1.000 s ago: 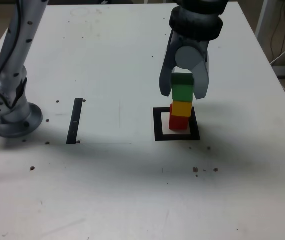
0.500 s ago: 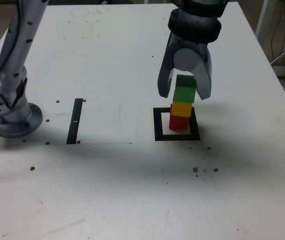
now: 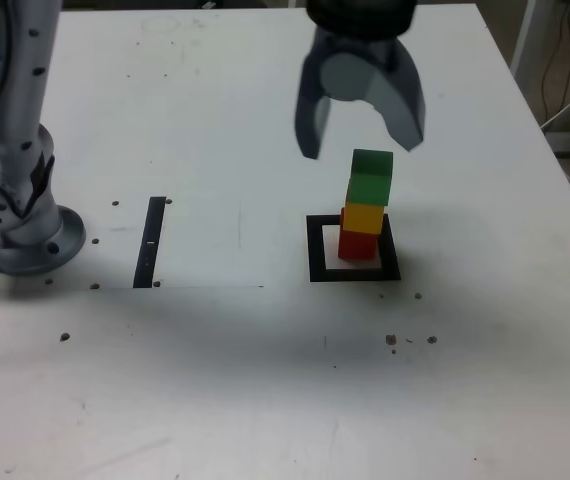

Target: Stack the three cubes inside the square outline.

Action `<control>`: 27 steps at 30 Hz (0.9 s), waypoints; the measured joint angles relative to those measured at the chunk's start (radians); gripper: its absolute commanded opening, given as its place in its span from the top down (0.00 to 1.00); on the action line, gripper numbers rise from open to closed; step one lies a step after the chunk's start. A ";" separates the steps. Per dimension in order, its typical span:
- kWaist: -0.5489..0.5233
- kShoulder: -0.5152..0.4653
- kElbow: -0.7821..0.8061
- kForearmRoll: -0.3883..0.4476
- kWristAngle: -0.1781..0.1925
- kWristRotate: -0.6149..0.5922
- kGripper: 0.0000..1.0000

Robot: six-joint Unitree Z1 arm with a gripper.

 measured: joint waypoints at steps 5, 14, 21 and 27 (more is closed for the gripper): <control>0.001 -0.072 0.098 -0.014 0.003 -0.005 0.01; 0.017 -0.277 0.385 -0.104 0.011 -0.030 0.01; 0.033 -0.427 0.617 -0.199 -0.005 -0.050 0.01; 0.033 -0.474 0.818 -0.299 -0.037 -0.056 0.01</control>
